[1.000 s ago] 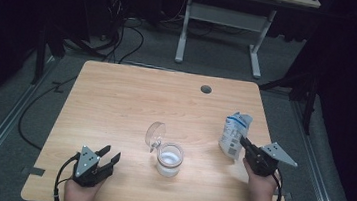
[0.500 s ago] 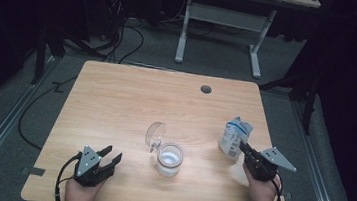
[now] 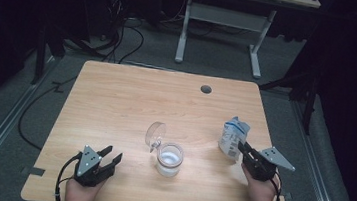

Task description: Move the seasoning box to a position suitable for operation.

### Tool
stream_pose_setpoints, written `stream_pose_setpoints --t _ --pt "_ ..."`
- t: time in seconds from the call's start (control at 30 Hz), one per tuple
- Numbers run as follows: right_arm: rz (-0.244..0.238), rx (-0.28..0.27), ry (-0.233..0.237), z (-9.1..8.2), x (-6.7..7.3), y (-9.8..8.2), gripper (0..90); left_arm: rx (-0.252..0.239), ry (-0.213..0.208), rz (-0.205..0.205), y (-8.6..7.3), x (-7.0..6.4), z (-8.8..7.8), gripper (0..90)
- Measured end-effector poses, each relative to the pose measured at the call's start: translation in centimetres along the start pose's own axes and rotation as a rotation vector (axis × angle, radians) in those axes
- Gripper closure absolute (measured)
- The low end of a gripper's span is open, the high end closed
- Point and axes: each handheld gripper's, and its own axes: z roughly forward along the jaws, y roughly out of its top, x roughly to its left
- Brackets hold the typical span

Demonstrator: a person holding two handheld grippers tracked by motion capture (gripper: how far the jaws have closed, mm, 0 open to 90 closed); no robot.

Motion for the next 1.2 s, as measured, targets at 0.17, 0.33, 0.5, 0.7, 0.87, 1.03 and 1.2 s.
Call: stream_pose_setpoints --t 0.17,0.33,0.5,0.7,0.87,1.03,1.2 --pt "0.004 0.004 0.001 0.08 0.08 -0.01 78.8 0.001 -0.001 0.0 -0.01 -0.01 0.03 53.9" --pt "0.004 0.004 0.003 0.18 0.15 0.02 77.1 0.001 0.0 -0.002 -0.03 0.01 0.02 53.9" --pt "0.005 0.006 -0.002 0.22 0.28 0.15 69.8 0.005 -0.002 -0.001 -0.02 0.0 0.04 53.9" --pt "0.012 0.005 -0.012 0.21 0.3 0.24 62.0 0.012 0.003 -0.003 0.0 0.01 0.1 53.8" --pt "0.012 0.015 -0.029 0.06 0.32 0.28 56.0 0.016 -0.002 -0.008 0.06 -0.04 0.11 54.4" --pt "0.015 0.03 -0.04 -0.13 0.32 0.17 49.4 0.023 -0.013 -0.006 0.12 -0.14 0.24 54.1" --pt "0.009 0.037 -0.058 -0.24 0.45 0.15 45.9 0.025 -0.019 -0.013 0.16 -0.1 0.35 53.2"
